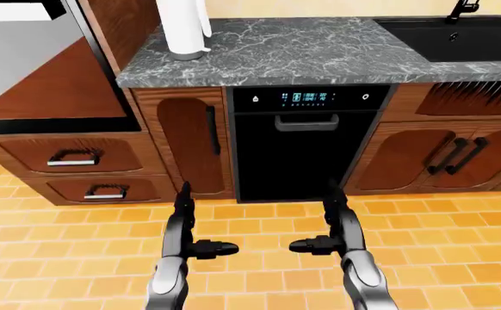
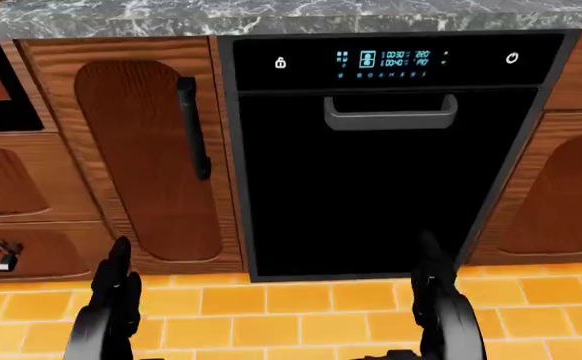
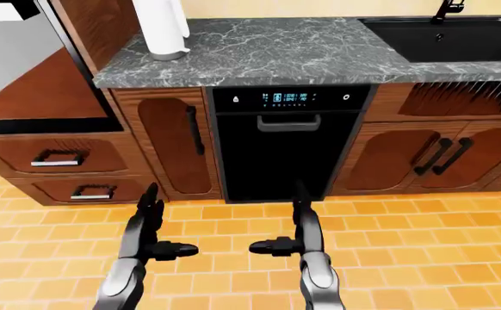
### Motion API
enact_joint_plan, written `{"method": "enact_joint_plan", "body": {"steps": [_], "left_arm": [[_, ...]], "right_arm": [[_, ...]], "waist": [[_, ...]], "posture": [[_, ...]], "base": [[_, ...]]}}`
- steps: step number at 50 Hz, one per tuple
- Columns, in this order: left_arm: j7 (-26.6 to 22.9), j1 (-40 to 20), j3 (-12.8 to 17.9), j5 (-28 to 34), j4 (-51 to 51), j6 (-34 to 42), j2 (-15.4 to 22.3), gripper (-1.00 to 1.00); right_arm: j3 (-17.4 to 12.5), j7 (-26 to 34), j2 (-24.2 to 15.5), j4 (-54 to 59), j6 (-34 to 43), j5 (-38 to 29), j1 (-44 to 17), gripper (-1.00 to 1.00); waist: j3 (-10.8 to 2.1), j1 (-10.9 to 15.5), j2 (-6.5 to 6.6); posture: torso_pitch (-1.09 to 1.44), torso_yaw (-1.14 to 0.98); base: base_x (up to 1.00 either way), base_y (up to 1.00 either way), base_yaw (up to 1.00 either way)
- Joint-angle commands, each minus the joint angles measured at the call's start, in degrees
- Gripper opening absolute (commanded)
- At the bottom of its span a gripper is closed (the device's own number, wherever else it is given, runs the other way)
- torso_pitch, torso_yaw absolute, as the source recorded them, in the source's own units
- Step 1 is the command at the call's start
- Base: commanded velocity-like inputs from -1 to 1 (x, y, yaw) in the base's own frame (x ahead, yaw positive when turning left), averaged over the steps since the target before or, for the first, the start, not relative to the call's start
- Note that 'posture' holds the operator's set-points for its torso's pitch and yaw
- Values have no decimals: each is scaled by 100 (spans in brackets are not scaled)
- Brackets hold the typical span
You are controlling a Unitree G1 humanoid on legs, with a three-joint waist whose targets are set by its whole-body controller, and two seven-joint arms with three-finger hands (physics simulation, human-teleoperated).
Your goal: Close the lid of the electric kettle.
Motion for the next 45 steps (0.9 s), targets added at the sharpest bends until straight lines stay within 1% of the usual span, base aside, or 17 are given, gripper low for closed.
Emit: {"method": "enact_joint_plan", "body": {"steps": [1,2,3,4,5,6,7,8,13,16,23,27,33,35,37,45], "left_arm": [[-20,-177,10,-37,-464,-340,20,100],[-21,-183,10,-34,-439,-352,19,100],[-21,-174,7,-34,-458,-343,17,100],[-20,-161,0,-27,-498,-320,17,100],[-26,-158,1,-35,-504,-312,15,100],[-25,-171,3,-28,-463,-338,17,100],[-29,-188,8,-31,-419,-361,19,100],[-27,-171,4,-30,-463,-333,17,100],[-26,-123,-12,-24,-596,-239,9,100],[-29,-112,-22,-20,-630,-212,4,100],[-41,-118,-15,-23,-580,-243,8,100],[-45,-158,-10,-21,-478,-301,11,100],[-46,-130,-32,-8,-510,-294,3,100],[-55,-176,3,-34,-450,-318,18,100],[-53,-126,-6,-42,-602,-221,13,100],[-67,-170,146,-183,-981,95,68,100]], "right_arm": [[-20,10,-37,-353,-448,4,-227,100],[-7,-10,-37,-414,-422,-35,-206,100],[0,-22,-35,-432,-409,-64,-195,100],[-1,-39,-32,-446,-385,-79,-195,100],[-1,-46,-35,-454,-384,-96,-185,100],[-12,-51,-36,-429,-399,-98,-193,100],[-13,-52,-31,-476,-357,-89,-184,100],[-15,-49,-35,-475,-356,-89,-191,100],[-25,-60,-43,-283,-478,-123,-233,100],[-29,-55,-47,-353,-426,-115,-229,100],[-15,-56,-42,-384,-411,-141,-206,100],[-27,-49,-50,-267,-488,-144,-243,100],[-4,-58,-41,-358,-428,-171,-207,100],[-27,-53,-54,-265,-494,-167,-240,100],[-14,-61,-43,-340,-453,-174,-210,100],[-65,-52,-69,-478,-390,-169,-182,100]], "waist": [[-5,-12,-45],[-198,13,-41],[-353,42,-4],[-299,41,-7],[-97,41,-35],[-229,41,-43],[-393,43,-43],[-426,46,-43],[-446,46,-33],[-468,44,-29],[-517,46,-22],[-522,41,-24],[-498,39,-22],[-485,42,-21],[-478,41,-19],[-448,31,-17]], "posture": [[0,0],[0,0],[0,0],[0,0],[0,0],[0,0],[0,0],[0,0],[0,0],[0,0],[0,0],[0,0],[0,0],[0,0],[0,0],[0,0]], "base": [[0,0,0],[0,0,0],[0,0,0],[0,0,0],[0,0,0],[0,0,0],[0,0,0],[0,0,0],[0,0,0],[0,0,0],[0,0,0],[0,0,0],[0,0,0],[0,0,0],[0,0,0],[0,0,0]]}}
